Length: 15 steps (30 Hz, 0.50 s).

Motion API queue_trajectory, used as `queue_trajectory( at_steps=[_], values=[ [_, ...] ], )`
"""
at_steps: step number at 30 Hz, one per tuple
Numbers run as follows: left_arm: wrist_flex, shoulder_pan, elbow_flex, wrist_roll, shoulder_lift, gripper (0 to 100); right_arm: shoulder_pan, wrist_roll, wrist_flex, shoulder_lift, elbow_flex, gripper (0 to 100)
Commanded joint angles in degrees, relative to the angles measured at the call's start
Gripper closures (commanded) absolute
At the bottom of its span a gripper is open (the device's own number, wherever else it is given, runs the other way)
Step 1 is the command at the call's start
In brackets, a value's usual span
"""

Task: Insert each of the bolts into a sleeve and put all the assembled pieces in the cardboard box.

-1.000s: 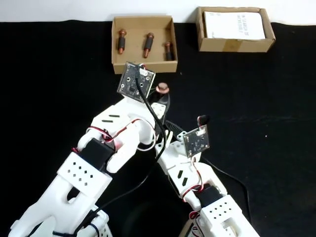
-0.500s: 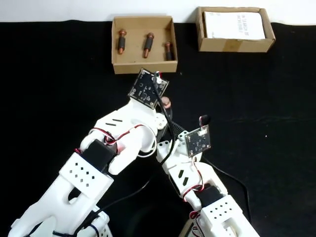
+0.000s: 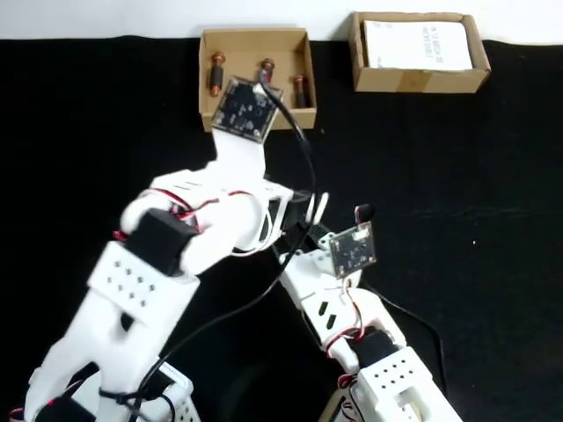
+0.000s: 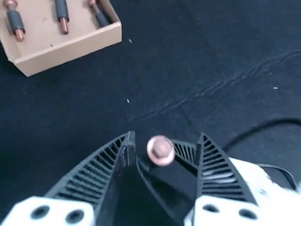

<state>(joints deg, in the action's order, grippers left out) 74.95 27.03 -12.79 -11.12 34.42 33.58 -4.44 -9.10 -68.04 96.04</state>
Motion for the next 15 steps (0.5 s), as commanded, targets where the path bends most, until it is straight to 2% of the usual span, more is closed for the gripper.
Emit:
queue_trajectory(
  at_steps=[1, 3, 6, 8, 11, 15],
  values=[
    [7.65, 1.54, 13.23, -0.35, -1.01, 79, -2.59, 0.09, -1.01, -1.1, -0.4, 99.2],
    [9.05, -0.48, 17.45, -0.26, -1.27, 79, -4.0, 0.09, -1.01, -1.1, -2.33, 99.2],
    [8.88, -10.51, 20.53, -1.85, -1.27, 80, -6.81, 0.09, -1.01, -0.57, -7.96, 99.2],
    [8.79, -18.15, 19.74, -2.2, -1.71, 85, -10.24, 0.18, -1.1, 2.51, -14.11, 99.2],
    [5.1, -25.54, 12.26, -1.23, -1.27, 100, -13.32, 0.09, -1.54, 12.62, -25.01, 99.2],
    [0.97, -28.44, -2.77, 5.89, 0.31, 99, -13.41, 0.26, -2.51, 29.93, -40.48, 99.2]
  ],
)
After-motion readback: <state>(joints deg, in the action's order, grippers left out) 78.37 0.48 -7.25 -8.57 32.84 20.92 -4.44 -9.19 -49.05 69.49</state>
